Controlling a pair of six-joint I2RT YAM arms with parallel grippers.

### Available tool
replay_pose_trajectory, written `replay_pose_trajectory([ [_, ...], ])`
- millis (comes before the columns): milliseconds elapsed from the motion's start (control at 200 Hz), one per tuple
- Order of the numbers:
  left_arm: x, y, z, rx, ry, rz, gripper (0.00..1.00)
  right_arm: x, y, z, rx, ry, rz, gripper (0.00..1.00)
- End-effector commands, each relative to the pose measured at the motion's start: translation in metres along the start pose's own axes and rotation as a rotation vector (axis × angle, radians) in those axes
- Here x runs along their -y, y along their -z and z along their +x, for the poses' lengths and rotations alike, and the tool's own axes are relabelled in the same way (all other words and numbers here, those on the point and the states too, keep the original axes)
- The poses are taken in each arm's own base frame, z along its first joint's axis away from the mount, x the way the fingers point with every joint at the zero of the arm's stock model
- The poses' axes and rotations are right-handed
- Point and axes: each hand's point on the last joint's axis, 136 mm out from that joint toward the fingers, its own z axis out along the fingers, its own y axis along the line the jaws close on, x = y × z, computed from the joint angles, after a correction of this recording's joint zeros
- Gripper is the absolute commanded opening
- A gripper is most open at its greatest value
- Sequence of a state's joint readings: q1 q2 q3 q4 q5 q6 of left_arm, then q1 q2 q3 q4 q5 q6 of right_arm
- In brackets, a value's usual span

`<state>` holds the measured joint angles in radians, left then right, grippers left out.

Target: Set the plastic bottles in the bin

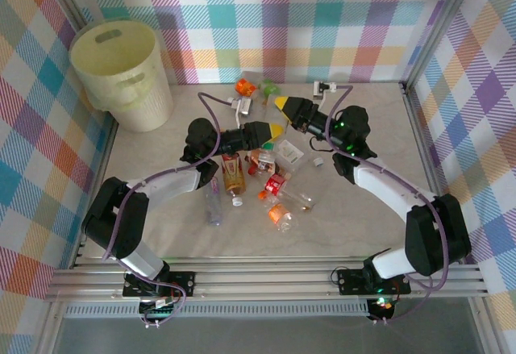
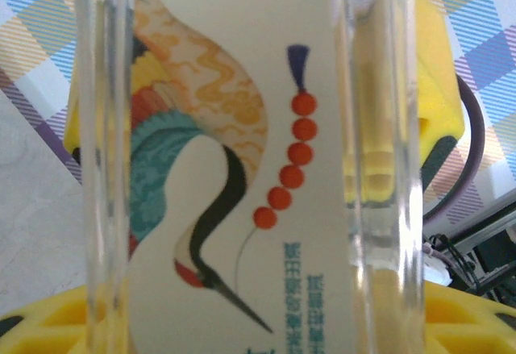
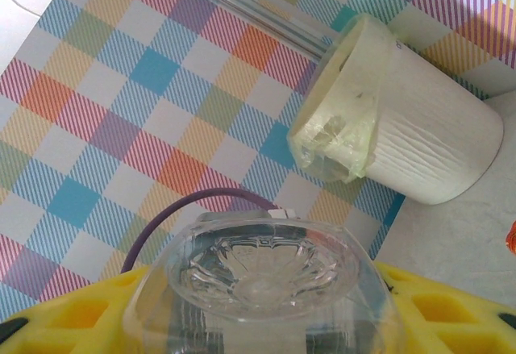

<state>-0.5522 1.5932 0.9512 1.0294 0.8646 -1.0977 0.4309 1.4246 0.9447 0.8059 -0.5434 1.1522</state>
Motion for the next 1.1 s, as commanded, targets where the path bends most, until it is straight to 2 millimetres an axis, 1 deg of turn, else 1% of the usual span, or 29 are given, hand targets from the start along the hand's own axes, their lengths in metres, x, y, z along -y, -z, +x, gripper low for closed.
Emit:
replay_pose_trajectory([
  [0,0.023,-0.004,-0.006,0.012,-0.086,0.054,0.50,-0.011,-0.004,0.000,-0.010,0.033,-0.028,0.48],
  [165,0.012,-0.002,-0.006,0.026,-0.083,-0.007,0.46,-0.003,-0.001,0.004,-0.018,0.032,0.004,0.52],
  [240,0.005,0.000,-0.005,0.036,-0.092,-0.053,0.46,-0.001,0.000,0.005,-0.023,0.042,0.026,0.57],
  [335,-0.008,0.005,-0.006,0.056,-0.103,-0.145,0.44,-0.001,0.003,0.004,-0.024,0.077,0.068,0.71],
  [355,-0.010,0.006,-0.007,0.060,-0.108,-0.167,0.43,0.005,0.004,0.006,-0.032,0.070,0.100,0.74],
  [455,-0.037,0.017,-0.007,0.067,-0.107,-0.347,0.43,0.015,0.014,0.002,-0.004,0.118,0.199,0.90],
  [510,-0.056,0.028,-0.005,0.064,-0.100,-0.478,0.42,0.022,0.022,-0.002,0.022,0.148,0.267,0.95],
  [580,-0.074,0.046,-0.006,0.073,-0.106,-0.642,0.41,0.033,0.033,-0.004,0.047,0.179,0.356,1.00],
  [640,-0.087,0.064,-0.009,0.080,-0.122,-0.784,0.40,0.040,0.042,-0.004,0.056,0.213,0.415,1.00],
  [725,-0.104,0.098,-0.012,0.077,-0.142,-1.019,0.39,0.049,0.052,0.001,0.035,0.267,0.481,0.99],
  [755,-0.109,0.111,-0.013,0.074,-0.152,-1.109,0.39,0.056,0.056,0.003,0.023,0.281,0.513,1.00],
  [770,-0.113,0.120,-0.011,0.060,-0.149,-1.162,0.39,0.057,0.058,0.003,0.020,0.290,0.525,1.00],
  [815,-0.116,0.141,-0.016,0.057,-0.176,-1.293,0.39,0.065,0.064,0.007,0.005,0.308,0.568,1.00],
  [830,-0.114,0.146,-0.021,0.062,-0.193,-1.328,0.38,0.067,0.066,0.008,0.002,0.314,0.578,1.00],
  [840,-0.116,0.151,-0.020,0.054,-0.199,-1.357,0.39,0.068,0.068,0.008,0.001,0.317,0.585,1.00],
  [930,-0.108,0.179,-0.041,0.053,-0.301,-1.547,0.38,0.076,0.077,0.012,-0.005,0.347,0.623,1.00],
  [1040,-0.086,0.198,-0.081,0.102,-0.433,-1.691,0.38,0.081,0.083,0.014,0.013,0.354,0.639,1.00],
  [1095,-0.075,0.203,-0.105,0.145,-0.487,-1.732,0.38,0.082,0.083,0.014,0.019,0.354,0.637,1.00],
])
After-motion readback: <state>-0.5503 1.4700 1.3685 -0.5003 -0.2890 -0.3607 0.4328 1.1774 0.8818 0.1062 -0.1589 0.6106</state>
